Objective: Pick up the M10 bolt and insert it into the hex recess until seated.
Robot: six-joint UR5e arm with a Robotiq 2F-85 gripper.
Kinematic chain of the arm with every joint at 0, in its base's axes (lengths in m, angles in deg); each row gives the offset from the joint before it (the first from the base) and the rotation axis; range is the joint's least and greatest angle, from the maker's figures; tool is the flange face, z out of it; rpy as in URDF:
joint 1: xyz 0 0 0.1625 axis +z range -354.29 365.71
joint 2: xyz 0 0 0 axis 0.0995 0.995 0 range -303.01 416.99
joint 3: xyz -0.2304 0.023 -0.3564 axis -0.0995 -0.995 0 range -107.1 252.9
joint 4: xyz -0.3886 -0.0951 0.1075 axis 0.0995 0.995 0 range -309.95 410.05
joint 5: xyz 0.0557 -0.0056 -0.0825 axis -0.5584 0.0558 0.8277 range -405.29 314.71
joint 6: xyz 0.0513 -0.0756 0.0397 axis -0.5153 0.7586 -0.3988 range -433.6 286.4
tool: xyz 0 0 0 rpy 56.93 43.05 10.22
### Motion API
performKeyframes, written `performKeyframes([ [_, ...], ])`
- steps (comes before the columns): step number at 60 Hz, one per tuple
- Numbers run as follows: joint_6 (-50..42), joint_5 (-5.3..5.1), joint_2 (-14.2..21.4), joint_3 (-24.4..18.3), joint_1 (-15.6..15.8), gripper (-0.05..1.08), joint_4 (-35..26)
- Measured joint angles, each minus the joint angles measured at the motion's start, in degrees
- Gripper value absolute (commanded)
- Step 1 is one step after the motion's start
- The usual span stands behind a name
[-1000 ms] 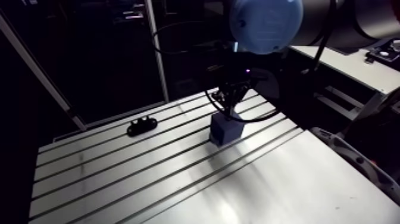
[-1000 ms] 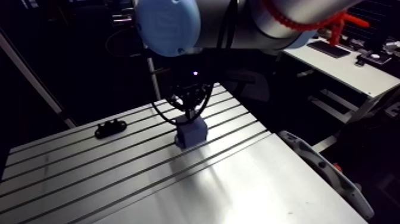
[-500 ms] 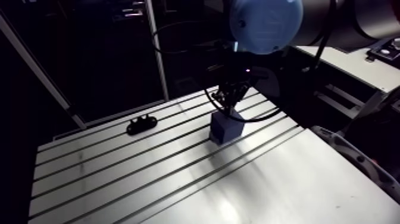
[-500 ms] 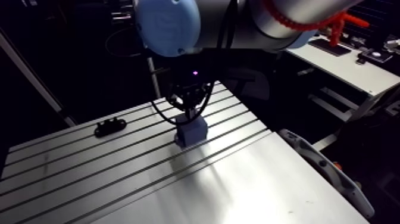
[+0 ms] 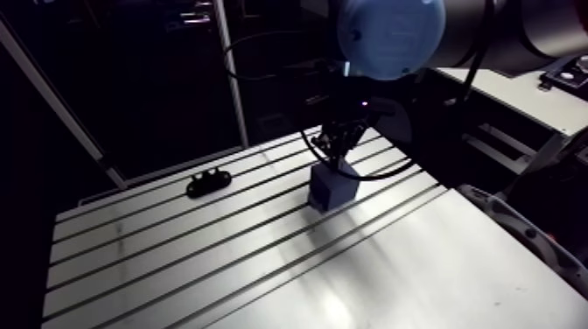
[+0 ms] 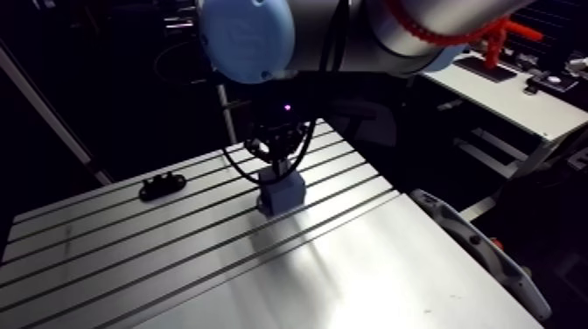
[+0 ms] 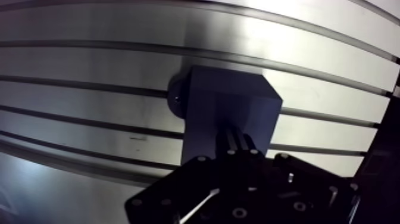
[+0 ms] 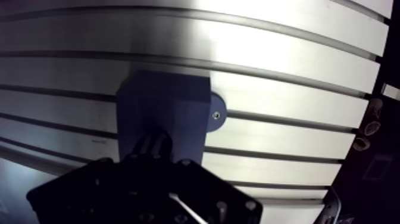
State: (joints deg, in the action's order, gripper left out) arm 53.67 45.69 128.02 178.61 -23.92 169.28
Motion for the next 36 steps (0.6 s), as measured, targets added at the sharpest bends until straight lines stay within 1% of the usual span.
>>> performKeyframes([
  [36, 0.3, 0.03, -0.1, 0.1, 0.0, 1.08, 0.1],
])
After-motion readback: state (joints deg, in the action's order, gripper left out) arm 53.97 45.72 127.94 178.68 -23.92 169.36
